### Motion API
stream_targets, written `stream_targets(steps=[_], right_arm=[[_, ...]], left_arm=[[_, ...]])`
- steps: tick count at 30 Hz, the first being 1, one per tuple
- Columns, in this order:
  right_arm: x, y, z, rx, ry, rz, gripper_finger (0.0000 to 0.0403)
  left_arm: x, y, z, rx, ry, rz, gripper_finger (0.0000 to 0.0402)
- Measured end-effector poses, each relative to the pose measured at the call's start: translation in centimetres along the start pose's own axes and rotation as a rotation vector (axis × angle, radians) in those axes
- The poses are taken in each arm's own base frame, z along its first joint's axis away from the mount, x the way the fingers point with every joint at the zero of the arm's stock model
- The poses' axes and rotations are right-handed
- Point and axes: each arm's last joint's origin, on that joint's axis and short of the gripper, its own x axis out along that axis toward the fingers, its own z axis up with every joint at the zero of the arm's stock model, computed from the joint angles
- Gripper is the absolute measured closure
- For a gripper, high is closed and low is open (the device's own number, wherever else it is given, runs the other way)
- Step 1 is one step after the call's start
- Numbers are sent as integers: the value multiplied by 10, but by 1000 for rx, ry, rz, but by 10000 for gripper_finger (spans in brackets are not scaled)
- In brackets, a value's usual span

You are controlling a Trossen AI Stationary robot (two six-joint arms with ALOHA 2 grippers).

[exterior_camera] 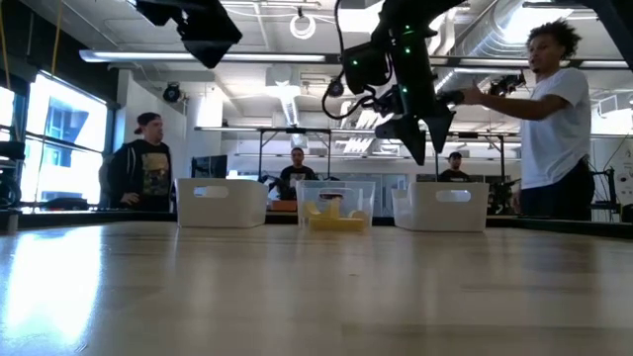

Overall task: Sort & place blocks by color
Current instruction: Return to Home Position

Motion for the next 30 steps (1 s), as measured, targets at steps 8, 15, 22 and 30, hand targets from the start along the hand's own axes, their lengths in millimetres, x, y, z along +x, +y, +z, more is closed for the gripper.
stream_targets(steps=[8, 15, 22, 30], right_arm=[[-13, 18, -14, -119, -37, 13, 165], [-23, 32, -25, -183, -35, 84, 165], [-34, 46, -38, -246, -51, 127, 164], [-55, 72, -60, -329, -185, 158, 164]], left_arm=[[-24, 3, -37, -91, -162, 0, 199], [-42, 1, -71, -94, -360, -24, 199], [-55, -1, -101, -75, -458, -36, 199], [-63, -2, -129, -67, -541, -48, 199]])
